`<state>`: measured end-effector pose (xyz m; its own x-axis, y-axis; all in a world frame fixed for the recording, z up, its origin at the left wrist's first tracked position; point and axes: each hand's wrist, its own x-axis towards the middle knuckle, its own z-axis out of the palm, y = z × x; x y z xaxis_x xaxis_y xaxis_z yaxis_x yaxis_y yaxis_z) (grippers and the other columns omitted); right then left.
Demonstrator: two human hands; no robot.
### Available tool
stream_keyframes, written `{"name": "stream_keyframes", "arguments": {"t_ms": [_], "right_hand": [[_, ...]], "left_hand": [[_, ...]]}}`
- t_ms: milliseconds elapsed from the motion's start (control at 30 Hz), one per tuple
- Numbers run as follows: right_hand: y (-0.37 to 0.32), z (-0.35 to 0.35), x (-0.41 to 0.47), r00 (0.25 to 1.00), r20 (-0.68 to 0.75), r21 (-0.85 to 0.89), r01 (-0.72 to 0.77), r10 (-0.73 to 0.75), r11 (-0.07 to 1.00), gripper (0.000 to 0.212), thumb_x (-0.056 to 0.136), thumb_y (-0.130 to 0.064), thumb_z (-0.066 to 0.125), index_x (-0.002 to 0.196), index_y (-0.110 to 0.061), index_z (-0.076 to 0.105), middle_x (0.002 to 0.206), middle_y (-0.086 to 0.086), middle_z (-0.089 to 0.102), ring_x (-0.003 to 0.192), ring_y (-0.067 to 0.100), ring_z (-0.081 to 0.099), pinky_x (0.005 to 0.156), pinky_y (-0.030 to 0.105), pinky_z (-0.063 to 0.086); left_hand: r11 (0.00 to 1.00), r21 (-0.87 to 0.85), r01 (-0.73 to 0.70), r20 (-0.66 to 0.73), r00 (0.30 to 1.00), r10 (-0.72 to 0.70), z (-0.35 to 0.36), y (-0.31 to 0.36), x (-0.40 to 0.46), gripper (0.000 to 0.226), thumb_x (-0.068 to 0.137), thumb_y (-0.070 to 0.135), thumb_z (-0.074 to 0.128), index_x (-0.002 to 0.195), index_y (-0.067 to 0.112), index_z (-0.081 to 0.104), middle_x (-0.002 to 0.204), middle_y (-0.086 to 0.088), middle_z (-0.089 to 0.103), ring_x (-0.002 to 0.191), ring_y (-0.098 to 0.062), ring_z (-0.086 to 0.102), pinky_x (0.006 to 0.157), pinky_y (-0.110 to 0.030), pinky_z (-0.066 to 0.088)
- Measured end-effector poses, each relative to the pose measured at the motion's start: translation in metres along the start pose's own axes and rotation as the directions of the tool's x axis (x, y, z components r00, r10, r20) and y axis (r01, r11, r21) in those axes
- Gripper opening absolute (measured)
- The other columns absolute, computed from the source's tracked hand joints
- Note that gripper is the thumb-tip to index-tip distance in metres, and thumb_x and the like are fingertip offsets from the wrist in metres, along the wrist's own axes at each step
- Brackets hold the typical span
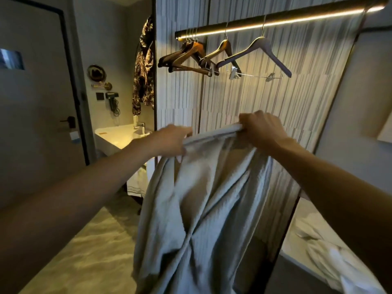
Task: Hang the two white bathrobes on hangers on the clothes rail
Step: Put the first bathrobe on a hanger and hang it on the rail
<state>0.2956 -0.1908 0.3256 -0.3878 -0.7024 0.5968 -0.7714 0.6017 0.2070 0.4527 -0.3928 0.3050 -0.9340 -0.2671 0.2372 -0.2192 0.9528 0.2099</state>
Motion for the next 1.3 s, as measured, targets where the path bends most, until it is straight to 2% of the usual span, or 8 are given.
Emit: {"name": "stream_keyframes", "arguments": {"t_ms": [233, 400, 567, 767, 867, 1000, 1167, 1300], "right_hand": [[0.008, 0.003, 0.001, 0.969, 0.223, 0.015, -0.116, 0.109, 0.993, 0.023, 0.093, -0.032, 0.06, 0.093, -0.01, 0.066, 0.069, -0.001, 0.054, 0.058, 0.016, 0.055, 0.05, 0.026, 0.042], [0.01, -0.012, 0.01, 0.925, -0.206, 0.128, -0.297, 0.319, 0.946, 0.016, 0.093, -0.025, 0.057, 0.101, -0.013, 0.063, 0.086, 0.009, 0.065, 0.074, 0.027, 0.064, 0.068, 0.04, 0.056], [0.006, 0.021, -0.025, 0.922, 0.213, 0.13, -0.356, 0.324, 0.926, 0.023, 0.092, -0.035, 0.061, 0.086, -0.012, 0.063, 0.085, 0.008, 0.066, 0.063, 0.019, 0.059, 0.066, 0.036, 0.055], [0.015, 0.037, -0.027, 0.909, 0.161, 0.142, -0.406, 0.384, 0.903, 0.024, 0.09, -0.035, 0.062, 0.088, -0.012, 0.066, 0.08, 0.008, 0.068, 0.07, 0.025, 0.066, 0.072, 0.043, 0.06], [0.018, 0.039, -0.025, 0.899, 0.175, 0.211, -0.433, 0.402, 0.876, 0.023, 0.089, -0.036, 0.064, 0.087, -0.013, 0.065, 0.079, 0.006, 0.065, 0.069, 0.022, 0.064, 0.072, 0.04, 0.059], [0.017, 0.042, -0.015, 0.902, 0.195, 0.278, -0.426, 0.384, 0.861, 0.027, 0.089, -0.037, 0.066, 0.082, -0.011, 0.065, 0.077, 0.006, 0.065, 0.064, 0.02, 0.062, 0.064, 0.035, 0.056], [0.027, 0.041, 0.0, 0.914, 0.137, 0.303, -0.405, 0.381, 0.863, 0.025, 0.089, -0.036, 0.065, 0.081, -0.012, 0.066, 0.075, 0.005, 0.065, 0.063, 0.018, 0.063, 0.065, 0.034, 0.058], [0.045, 0.048, 0.014, 0.917, 0.155, 0.295, -0.398, 0.368, 0.869, 0.024, 0.089, -0.037, 0.063, 0.08, -0.016, 0.063, 0.074, 0.002, 0.064, 0.065, 0.018, 0.065, 0.067, 0.036, 0.06]], "left_hand": [[0.962, 0.262, 0.072, -0.398, 0.917, 0.039, 0.005, -0.039, -0.013, 0.02, 0.084, 0.009, 0.059, 0.094, 0.022, 0.048, 0.096, -0.004, 0.054, 0.08, -0.025, 0.058, 0.068, -0.044, 0.055], [0.971, 0.187, 0.15, -0.757, 0.651, 0.045, -0.063, -0.01, 0.005, 0.043, 0.082, 0.006, 0.069, 0.119, 0.013, 0.048, 0.119, -0.014, 0.053, 0.098, -0.031, 0.059, 0.071, -0.04, 0.053], [0.95, 0.298, 0.089, -0.239, 0.971, -0.016, -0.031, -0.05, 0.012, 0.017, 0.083, 0.013, 0.064, 0.094, 0.021, 0.054, 0.102, -0.011, 0.064, 0.086, -0.027, 0.059, 0.069, -0.039, 0.051], [0.976, -0.213, 0.045, 0.043, 0.998, -0.037, -0.015, -0.056, 0.0, 0.042, 0.077, 0.06, 0.07, 0.097, 0.023, 0.064, 0.099, -0.005, 0.066, 0.091, -0.023, 0.061, 0.08, -0.042, 0.051], [0.935, -0.354, 0.011, -0.082, 0.996, -0.042, -0.009, -0.05, 0.001, 0.047, 0.084, 0.062, 0.06, 0.085, 0.016, 0.061, 0.089, -0.016, 0.065, 0.082, -0.028, 0.061, 0.068, -0.037, 0.043], [0.993, -0.117, 0.034, -0.441, 0.894, -0.083, 0.003, -0.031, 0.014, 0.027, 0.095, 0.036, 0.052, 0.077, 0.017, 0.043, 0.073, -0.007, 0.055, 0.069, -0.029, 0.056, 0.058, -0.034, 0.038], [0.986, 0.165, 0.028, -0.512, 0.857, 0.061, 0.018, -0.023, 0.035, 0.012, 0.094, 0.016, 0.046, 0.1, 0.016, 0.036, 0.085, -0.007, 0.052, 0.069, -0.033, 0.058, 0.052, -0.036, 0.042], [0.943, -0.281, 0.177, -0.401, 0.871, -0.283, 0.026, -0.021, 0.073, 0.015, 0.097, 0.024, 0.041, 0.089, 0.014, 0.048, 0.087, -0.012, 0.057, 0.078, -0.032, 0.056, 0.058, -0.034, 0.037]]}}
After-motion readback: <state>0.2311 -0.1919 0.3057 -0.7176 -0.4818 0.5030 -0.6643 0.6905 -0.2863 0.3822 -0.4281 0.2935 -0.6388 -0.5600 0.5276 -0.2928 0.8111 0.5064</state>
